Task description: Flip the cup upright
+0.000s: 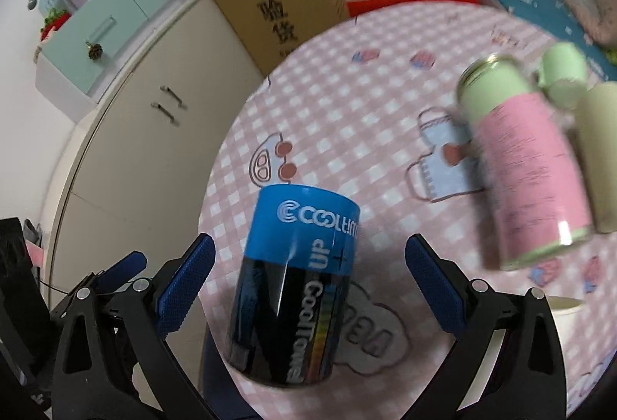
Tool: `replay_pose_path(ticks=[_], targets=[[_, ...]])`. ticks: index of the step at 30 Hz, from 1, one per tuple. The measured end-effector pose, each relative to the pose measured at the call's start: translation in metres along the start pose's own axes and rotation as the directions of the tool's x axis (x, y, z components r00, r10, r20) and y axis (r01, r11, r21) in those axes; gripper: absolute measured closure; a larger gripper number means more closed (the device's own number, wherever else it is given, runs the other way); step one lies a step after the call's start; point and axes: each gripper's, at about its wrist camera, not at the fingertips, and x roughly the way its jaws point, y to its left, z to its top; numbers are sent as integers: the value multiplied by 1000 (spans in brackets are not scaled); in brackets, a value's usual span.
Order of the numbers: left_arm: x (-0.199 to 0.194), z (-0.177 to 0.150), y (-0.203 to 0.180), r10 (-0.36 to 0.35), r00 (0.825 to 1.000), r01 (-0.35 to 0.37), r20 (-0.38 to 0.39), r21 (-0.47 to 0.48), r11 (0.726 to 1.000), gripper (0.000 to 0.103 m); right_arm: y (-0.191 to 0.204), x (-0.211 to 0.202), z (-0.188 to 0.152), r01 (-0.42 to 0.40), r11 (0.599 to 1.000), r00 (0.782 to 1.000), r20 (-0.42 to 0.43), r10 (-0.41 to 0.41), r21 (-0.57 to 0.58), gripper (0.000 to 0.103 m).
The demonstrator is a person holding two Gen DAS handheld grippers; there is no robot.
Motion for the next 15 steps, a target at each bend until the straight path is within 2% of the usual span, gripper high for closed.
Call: replay_pose_path(ticks=[5,9,11,12,15], targets=[[5,1,9,7,1000,-7,-5,2,1000,11,1,18,7,-22,1000,998,-60,23,8,9],[10,2,11,3,1000,-3,-7,9,1000,11,7,27,9,-40,999,995,-90,39,-6,24],[12,2,11,-4,1000,4,-14,9,1000,11,5,32,10,-75,997,991,-108,76,7,26],[11,2,11,-3,1000,3,-11,10,1000,11,6,32,11,-89,996,990,-108,89,5,33],[11,3,11,-11,1000,11,-9,12,1000,11,12,30,12,-90,996,991,-100,89,-8,34]])
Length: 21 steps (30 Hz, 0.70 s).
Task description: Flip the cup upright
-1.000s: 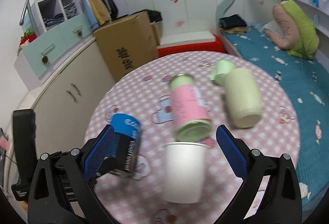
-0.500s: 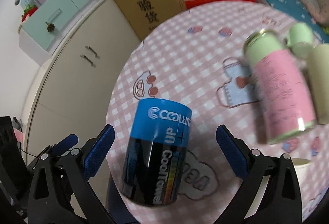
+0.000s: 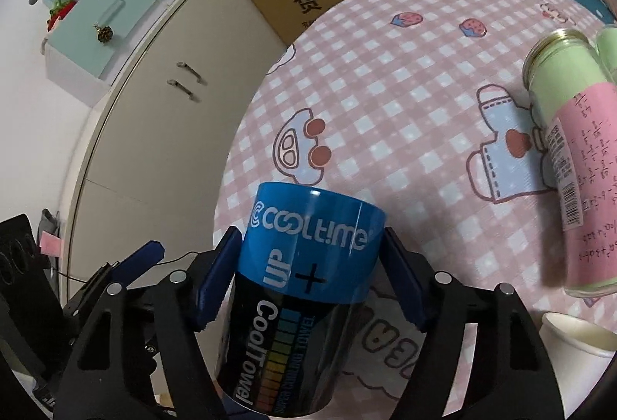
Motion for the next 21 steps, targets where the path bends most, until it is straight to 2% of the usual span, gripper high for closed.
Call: replay_pose_path(ticks=[5,8,10,14,20,21], targets=[[-3,6,-3,-3,1000,3,22,1,1000,11,5,-15,2,19,999,998,66,-18,-26,34],[-1,13,-7,13,999,-14,37,9,1000,11,8,-29,5,106,992,985,141,-96,-64,34],[2,18,-10,27,999,-28,43,9,1000,11,11,-36,7,173,981,970,191,-153,-91,35],[8,27,-13,61,997,-61,56,2,998,11,15,-44,7,302,944,923,287,-256,-130,35],[8,33,-14,89,993,-88,76,-13,996,11,14,-46,1,411,899,865,378,-331,-153,35],[8,33,-15,88,993,-87,77,-15,996,11,14,-46,1,414,897,863,382,-332,-155,35]])
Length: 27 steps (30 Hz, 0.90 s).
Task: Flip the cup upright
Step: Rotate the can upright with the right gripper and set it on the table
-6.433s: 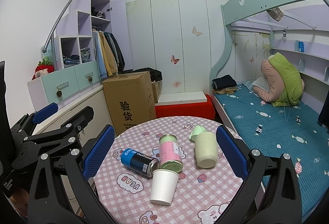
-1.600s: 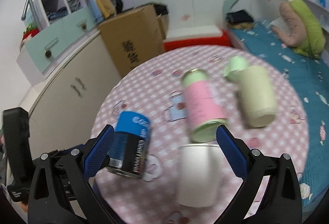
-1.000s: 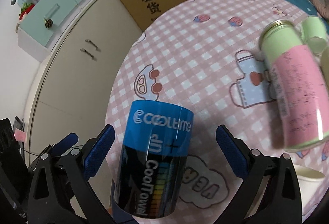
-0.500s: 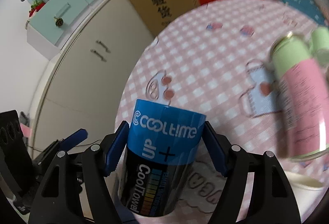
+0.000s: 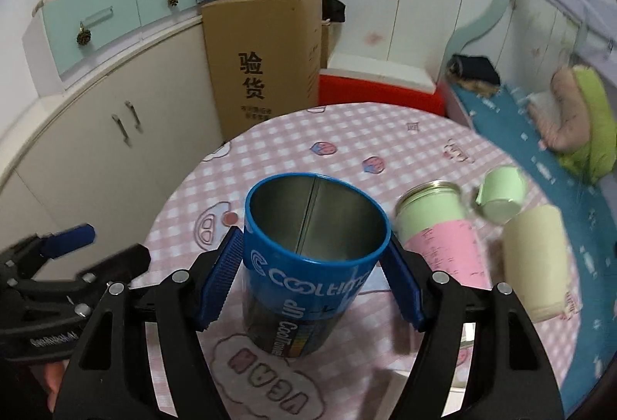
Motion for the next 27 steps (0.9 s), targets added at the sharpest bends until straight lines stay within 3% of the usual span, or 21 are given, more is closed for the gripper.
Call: replay_pose_path(ticks=[17,19,27], targets=[[-38,-9,0,27,998,-27,49,4,1000,11,11,-24,-21,-48,999,998,31,48,-6,33],[-46,-11,1,33,998,-33,63,1,999,11,13,-30,-23,-49,999,998,38,49,-12,27],[-79,-19,-16,12,994,-16,110,33,999,11,7,-69,-35,-56,998,994,98,55,11,26]])
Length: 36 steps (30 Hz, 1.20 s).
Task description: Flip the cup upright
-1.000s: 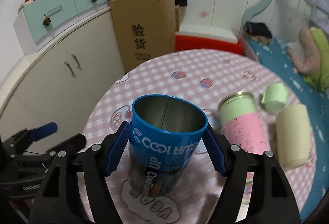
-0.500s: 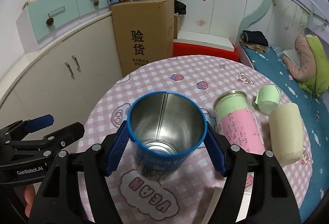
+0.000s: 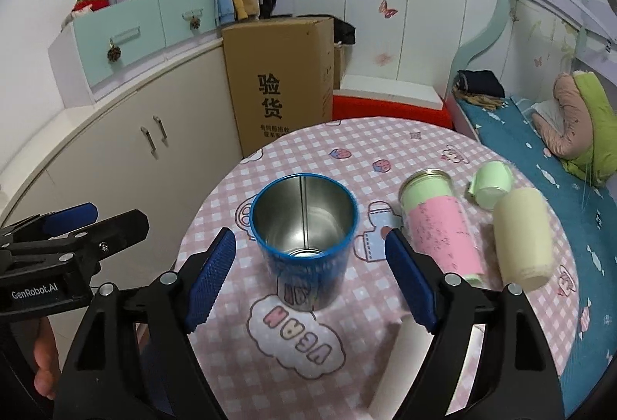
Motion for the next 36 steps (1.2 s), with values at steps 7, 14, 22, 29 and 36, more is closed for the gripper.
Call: replay_pose_path(ticks=[7,14,22,29,36], targets=[[-29,-5,-29,-20,998,17,61,51,999,10,-14,-49,-6,39,999,997,70,-41,31,26],[-75,-17,-62,3,984,-23,178,107,994,8,-30,-117,-17,63,995,983,166,-75,77,10],[-128,-32,-86,-3,956,-33,294,119,992,7,-33,-188,-28,84,994,957,271,-101,74,8],[-160,-47,-108,-15,930,-49,368,165,985,7,-31,-222,-40,100,993,938,327,-116,66,8],[-180,-57,-117,-26,901,-61,433,184,981,6,-35,-243,-48,113,990,919,370,-136,83,8]])
